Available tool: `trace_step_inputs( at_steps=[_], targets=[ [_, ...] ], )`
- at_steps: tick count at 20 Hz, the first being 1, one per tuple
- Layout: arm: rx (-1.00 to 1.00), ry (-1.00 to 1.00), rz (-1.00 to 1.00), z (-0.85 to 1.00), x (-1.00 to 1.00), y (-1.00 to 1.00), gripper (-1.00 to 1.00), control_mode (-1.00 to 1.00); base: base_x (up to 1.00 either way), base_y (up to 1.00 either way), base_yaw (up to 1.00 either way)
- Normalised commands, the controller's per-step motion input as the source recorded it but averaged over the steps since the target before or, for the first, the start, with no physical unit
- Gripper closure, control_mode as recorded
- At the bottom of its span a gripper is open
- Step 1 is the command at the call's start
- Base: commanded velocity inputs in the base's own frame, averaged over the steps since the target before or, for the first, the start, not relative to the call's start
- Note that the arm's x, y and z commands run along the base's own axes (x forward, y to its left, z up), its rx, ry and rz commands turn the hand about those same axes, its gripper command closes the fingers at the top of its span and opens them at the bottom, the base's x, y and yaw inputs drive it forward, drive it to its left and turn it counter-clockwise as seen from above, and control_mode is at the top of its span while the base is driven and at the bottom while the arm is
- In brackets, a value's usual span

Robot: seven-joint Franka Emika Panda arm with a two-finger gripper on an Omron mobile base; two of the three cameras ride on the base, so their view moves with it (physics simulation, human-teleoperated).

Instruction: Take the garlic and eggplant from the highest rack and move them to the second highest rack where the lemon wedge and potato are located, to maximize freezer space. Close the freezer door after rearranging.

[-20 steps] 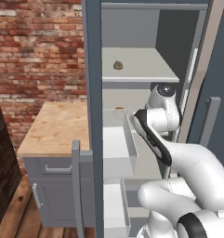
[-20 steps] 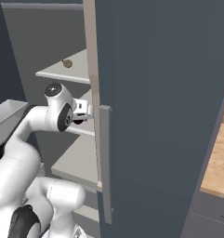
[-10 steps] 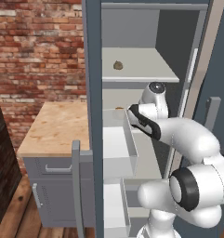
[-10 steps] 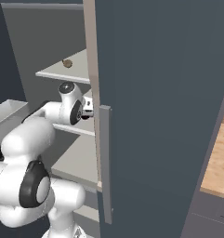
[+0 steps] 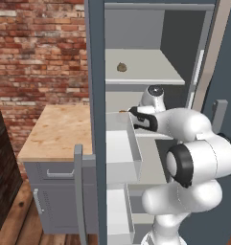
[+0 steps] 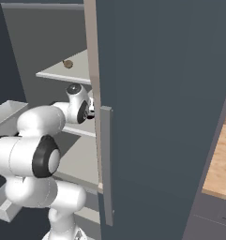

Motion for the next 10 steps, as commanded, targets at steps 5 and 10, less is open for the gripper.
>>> trace_step_inputs(
  at_steps=[5,10],
  targets=[
    [0.01,0.00,-0.02,-0.05,0.09,-0.03,-1.00,-1.00,0.00,0.00,0.00],
    [0.00,-0.01,0.00,0.00,-0.03,-0.03,-1.00,-1.00,0.00,0.00,0.00]
  ],
)
